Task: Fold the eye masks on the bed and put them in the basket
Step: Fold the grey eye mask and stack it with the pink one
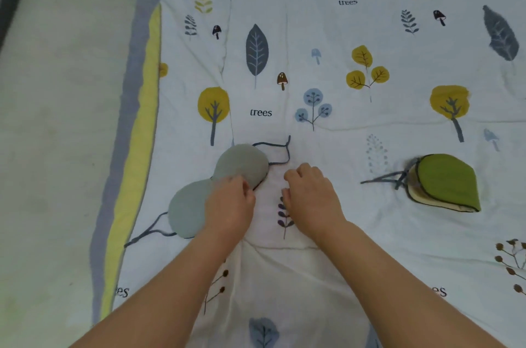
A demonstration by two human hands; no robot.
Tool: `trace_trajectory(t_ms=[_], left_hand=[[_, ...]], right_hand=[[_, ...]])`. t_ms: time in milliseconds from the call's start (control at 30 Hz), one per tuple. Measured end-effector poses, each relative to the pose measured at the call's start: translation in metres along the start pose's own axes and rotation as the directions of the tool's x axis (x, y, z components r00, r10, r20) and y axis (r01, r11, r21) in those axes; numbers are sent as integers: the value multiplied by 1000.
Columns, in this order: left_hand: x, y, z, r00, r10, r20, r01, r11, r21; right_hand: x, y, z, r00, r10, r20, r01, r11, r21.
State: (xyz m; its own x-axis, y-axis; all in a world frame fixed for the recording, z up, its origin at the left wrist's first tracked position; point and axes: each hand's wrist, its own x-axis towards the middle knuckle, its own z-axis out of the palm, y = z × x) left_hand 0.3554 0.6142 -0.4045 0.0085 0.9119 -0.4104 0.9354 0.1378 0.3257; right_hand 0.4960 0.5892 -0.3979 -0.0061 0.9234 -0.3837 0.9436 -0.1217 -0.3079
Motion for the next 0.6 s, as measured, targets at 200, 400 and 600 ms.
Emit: trace_trajectory(t_ms=[200,400,600], left_hand=[[7,-47,-16,976,-35,-217,62,991,118],[18,-82,-21,982,-105,-156,131,977,171],[22,-79,-23,987,-95,-130,97,995,16]], right_hand=[[34,-39,12,999,-20,-26,19,999,-30],[57,-64,23,999,-19,-37,19,1000,-7],[59,-60,19,996,63,60,-69,991,116]])
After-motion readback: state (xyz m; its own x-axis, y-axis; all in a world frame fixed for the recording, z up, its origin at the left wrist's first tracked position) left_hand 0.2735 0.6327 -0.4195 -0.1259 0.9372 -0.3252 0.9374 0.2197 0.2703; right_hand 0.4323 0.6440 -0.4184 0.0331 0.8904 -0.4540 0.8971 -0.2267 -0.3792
